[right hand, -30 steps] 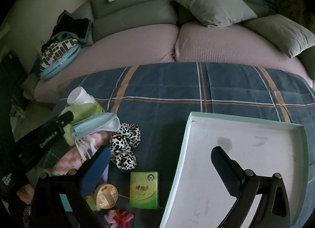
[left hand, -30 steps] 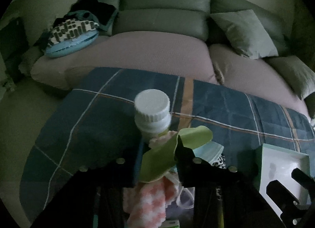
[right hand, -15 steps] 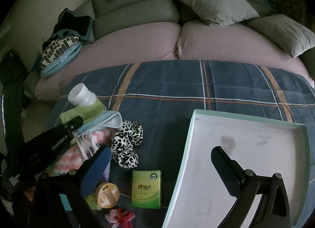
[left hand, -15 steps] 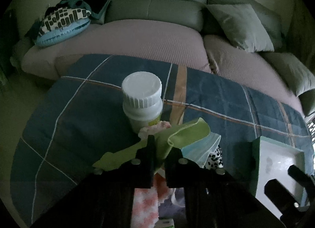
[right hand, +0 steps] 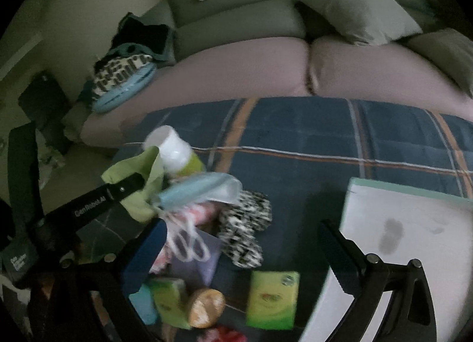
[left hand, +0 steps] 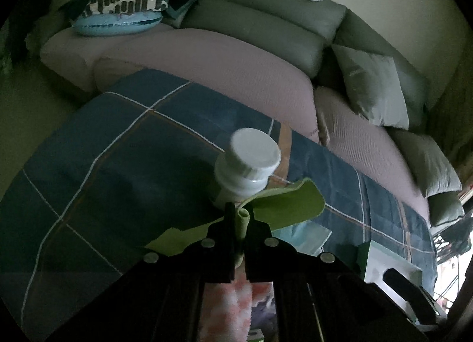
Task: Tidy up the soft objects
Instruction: 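Reach the left gripper to the green cloth while the right gripper reaches the blue mask, then close the left gripper on the green cloth while the right gripper grasps the blue mask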
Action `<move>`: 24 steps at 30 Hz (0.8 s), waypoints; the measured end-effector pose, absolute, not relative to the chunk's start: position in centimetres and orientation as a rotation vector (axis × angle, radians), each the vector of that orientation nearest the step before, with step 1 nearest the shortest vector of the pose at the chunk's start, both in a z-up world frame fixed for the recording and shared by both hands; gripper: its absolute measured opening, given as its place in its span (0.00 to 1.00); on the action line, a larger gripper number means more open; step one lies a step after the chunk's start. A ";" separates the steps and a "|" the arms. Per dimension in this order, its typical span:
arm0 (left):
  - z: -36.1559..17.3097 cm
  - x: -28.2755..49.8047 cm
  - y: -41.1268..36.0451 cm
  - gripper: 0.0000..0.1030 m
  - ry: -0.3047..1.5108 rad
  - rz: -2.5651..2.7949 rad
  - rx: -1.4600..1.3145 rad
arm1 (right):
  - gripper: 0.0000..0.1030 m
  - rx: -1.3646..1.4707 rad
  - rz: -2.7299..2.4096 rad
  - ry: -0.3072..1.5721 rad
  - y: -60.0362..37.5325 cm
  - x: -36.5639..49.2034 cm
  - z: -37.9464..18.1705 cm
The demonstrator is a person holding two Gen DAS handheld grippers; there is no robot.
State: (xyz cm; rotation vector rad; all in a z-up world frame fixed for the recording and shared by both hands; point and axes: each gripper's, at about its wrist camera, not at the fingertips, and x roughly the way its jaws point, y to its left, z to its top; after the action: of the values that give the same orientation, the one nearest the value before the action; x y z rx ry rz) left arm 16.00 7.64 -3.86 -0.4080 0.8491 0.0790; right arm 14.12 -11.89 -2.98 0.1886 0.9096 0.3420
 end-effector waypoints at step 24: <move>-4.6 15.4 9.9 0.04 0.864 0.090 -0.481 | 0.12 0.299 0.461 1.017 -7.7 17.2 -6.7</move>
State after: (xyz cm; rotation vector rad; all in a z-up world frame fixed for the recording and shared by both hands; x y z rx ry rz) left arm 15.38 9.86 -4.62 -0.4805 0.8641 0.0901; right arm 17.20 -7.66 -6.74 0.2986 1.0168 0.4612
